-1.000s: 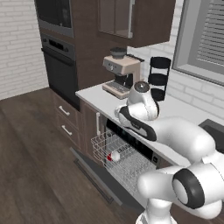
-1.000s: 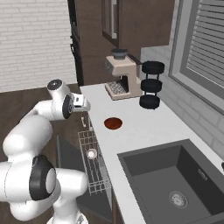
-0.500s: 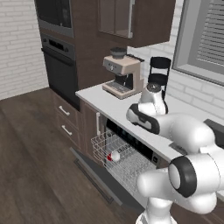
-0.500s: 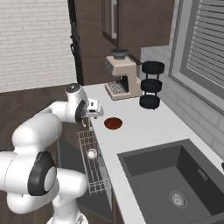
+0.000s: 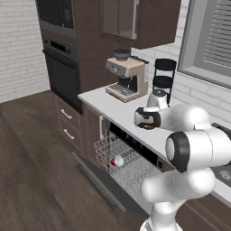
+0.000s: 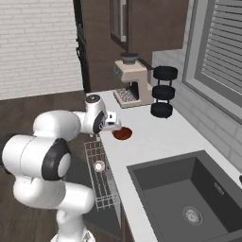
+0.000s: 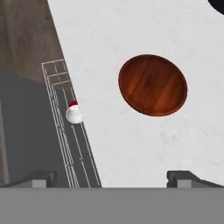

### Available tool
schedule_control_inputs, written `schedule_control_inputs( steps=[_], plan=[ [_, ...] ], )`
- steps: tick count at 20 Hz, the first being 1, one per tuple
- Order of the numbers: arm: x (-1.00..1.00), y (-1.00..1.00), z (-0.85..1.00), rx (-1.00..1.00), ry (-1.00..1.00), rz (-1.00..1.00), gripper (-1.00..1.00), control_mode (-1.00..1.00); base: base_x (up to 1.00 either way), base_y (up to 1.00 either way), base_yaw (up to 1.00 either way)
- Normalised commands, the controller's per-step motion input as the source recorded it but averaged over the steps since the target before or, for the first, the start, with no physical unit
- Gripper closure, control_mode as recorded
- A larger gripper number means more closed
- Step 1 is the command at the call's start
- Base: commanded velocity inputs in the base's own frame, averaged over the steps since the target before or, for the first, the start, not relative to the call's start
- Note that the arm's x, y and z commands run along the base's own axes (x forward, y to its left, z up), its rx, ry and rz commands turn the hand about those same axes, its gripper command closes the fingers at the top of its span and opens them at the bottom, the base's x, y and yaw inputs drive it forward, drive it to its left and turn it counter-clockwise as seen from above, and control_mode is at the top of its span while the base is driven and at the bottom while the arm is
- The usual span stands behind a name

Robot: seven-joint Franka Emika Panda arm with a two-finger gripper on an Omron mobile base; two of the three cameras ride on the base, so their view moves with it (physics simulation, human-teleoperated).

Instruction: Pick up the cup and bowl from the counter, place them in the dishwasher, and close the dishwasher door.

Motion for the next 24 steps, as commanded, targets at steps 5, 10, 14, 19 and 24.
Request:
schedule_control_inputs(
  steps=[5,10,14,19,24],
  plan=[
    [0.65,-0.05,-0.36,-0.03,0.02,0.02,-1.0,-1.0,0.0,0.0,0.0],
    [0.6,-0.05,-0.45,-0.03,0.08,0.02,-1.0,-1.0,0.0,0.0,0.0],
    [0.47,-0.1,-0.28,-0.01,0.03,0.03,-1.0,-1.0,0.0,0.0,0.0],
    [0.42,-0.22,-0.14,0.0,0.0,0.05,-1.0,-1.0,0.0,0.0,0.0],
    [0.35,-0.13,-0.34,0.0,0.01,0.06,-1.0,-1.0,0.0,0.0,0.0]
  ],
)
